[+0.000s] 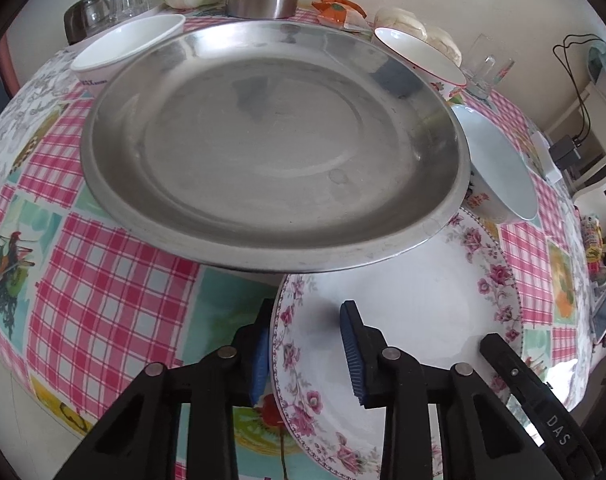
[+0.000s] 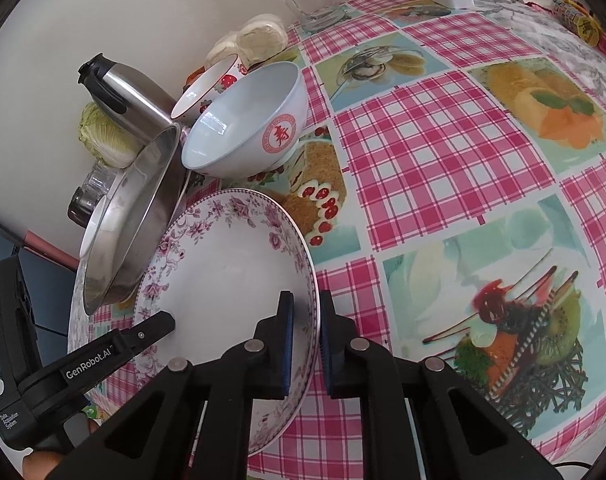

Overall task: Organize plates and bowls
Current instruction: 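Lift the floral plate with both tools toward the steel basin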

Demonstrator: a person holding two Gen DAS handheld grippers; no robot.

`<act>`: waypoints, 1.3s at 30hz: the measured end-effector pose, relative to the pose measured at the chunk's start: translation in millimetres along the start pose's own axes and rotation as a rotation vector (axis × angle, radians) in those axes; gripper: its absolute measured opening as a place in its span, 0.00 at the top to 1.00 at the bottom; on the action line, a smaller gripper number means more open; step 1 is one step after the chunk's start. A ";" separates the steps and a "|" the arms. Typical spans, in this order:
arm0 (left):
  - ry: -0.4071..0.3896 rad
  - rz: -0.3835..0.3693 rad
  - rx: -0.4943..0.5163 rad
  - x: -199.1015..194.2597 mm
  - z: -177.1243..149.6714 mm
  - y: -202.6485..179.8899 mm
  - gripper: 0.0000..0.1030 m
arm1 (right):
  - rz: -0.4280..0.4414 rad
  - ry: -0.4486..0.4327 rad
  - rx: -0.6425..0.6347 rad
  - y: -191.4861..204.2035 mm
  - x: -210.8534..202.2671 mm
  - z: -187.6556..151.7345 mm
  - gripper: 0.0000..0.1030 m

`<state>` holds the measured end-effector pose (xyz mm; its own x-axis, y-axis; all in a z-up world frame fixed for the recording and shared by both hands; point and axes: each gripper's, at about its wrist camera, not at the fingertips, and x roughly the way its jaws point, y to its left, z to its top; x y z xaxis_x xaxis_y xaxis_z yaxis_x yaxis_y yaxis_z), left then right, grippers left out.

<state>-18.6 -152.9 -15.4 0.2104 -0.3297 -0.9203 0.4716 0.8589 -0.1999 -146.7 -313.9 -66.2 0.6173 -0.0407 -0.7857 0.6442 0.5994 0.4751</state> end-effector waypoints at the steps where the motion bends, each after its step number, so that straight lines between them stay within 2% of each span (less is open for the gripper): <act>1: -0.001 0.001 0.002 -0.3 0.3 -1.0 0.66 | 0.001 0.001 -0.002 0.4 1.1 1.0 0.88; 14: 0.010 -0.013 -0.004 0.7 -7.4 4.2 0.67 | 0.081 0.017 0.069 -18.1 -3.7 -1.3 0.91; 20: 0.031 -0.039 -0.019 0.1 -10.0 4.4 0.71 | 0.065 0.017 0.080 -18.4 -13.4 -0.2 0.90; 26: 0.069 -0.119 -0.029 1.4 -13.0 -2.0 0.71 | 0.065 -0.019 0.098 -25.6 -31.7 3.1 0.90; 39: 0.096 -0.163 0.060 -1.5 -21.0 -33.5 0.71 | 0.033 -0.075 0.134 -48.5 -64.8 2.7 0.90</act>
<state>-52.7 -172.9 -14.3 0.0456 -0.4211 -0.9059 0.5432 0.7715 -0.3313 -216.7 -342.5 -37.2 0.6680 -0.0855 -0.7392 0.6744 0.4893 0.5529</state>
